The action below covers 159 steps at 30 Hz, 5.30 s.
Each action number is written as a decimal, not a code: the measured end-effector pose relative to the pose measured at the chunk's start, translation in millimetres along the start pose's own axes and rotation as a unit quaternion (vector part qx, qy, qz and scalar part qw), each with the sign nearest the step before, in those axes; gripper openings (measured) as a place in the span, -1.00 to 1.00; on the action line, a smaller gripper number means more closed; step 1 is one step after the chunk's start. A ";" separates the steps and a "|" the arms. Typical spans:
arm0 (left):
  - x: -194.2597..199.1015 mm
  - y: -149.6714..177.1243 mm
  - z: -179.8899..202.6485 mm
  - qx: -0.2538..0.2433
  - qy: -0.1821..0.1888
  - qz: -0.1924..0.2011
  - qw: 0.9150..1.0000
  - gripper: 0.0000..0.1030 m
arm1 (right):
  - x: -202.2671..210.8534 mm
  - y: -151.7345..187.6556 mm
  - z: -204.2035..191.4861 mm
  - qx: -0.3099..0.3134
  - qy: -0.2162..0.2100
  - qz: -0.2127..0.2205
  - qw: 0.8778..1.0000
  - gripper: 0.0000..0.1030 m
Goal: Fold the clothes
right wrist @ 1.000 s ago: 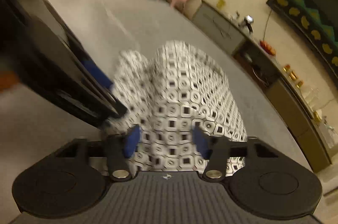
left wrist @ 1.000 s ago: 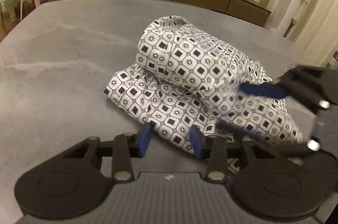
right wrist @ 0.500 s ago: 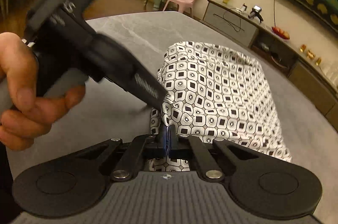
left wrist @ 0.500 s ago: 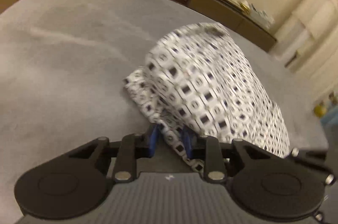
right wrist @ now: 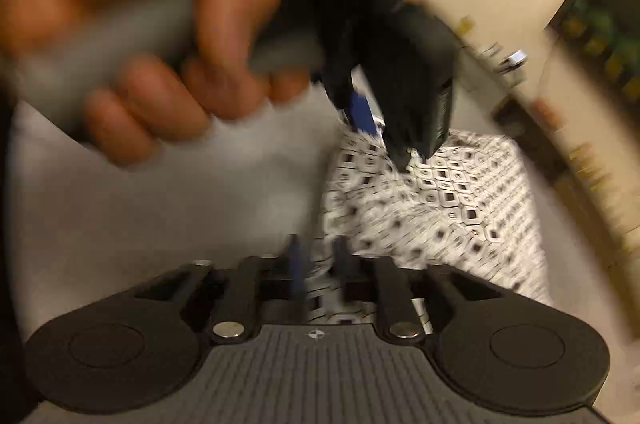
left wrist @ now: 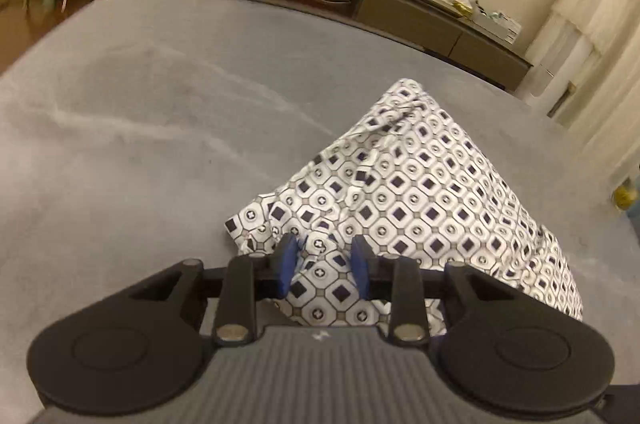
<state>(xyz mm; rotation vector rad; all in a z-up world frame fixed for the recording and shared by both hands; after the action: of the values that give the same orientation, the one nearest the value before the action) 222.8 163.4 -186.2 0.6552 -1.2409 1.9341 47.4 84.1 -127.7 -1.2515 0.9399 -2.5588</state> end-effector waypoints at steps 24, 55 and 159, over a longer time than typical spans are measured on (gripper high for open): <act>-1.6 9.0 9.2 -0.052 -0.020 -0.001 0.998 -0.40 | -40.6 -36.5 175.7 -0.151 -0.005 -0.009 0.989 -0.39; 20.8 23.7 46.1 -0.025 -0.032 0.041 0.998 -0.38 | 58.9 112.8 210.1 -0.272 0.028 -0.029 0.961 -0.33; 5.5 94.2 176.3 -0.095 -0.014 0.026 0.995 1.00 | 102.3 197.2 217.8 -0.379 0.156 -0.023 0.912 0.91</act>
<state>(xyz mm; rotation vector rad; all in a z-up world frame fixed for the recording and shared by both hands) 149.4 -21.0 -161.9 0.5582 -1.4506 1.8247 118.0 -214.6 -76.5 -0.9851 2.1394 -2.5419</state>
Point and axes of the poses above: each gripper's, at about its wrist camera, not at the fingertips, and x roughly against the way its jaws point, z to its right, y to its underside, the point moved 10 cm from there along -x, roughly the way its jaws point, and after that the axes turned 12 degrees about x, right-handed, at the moved point
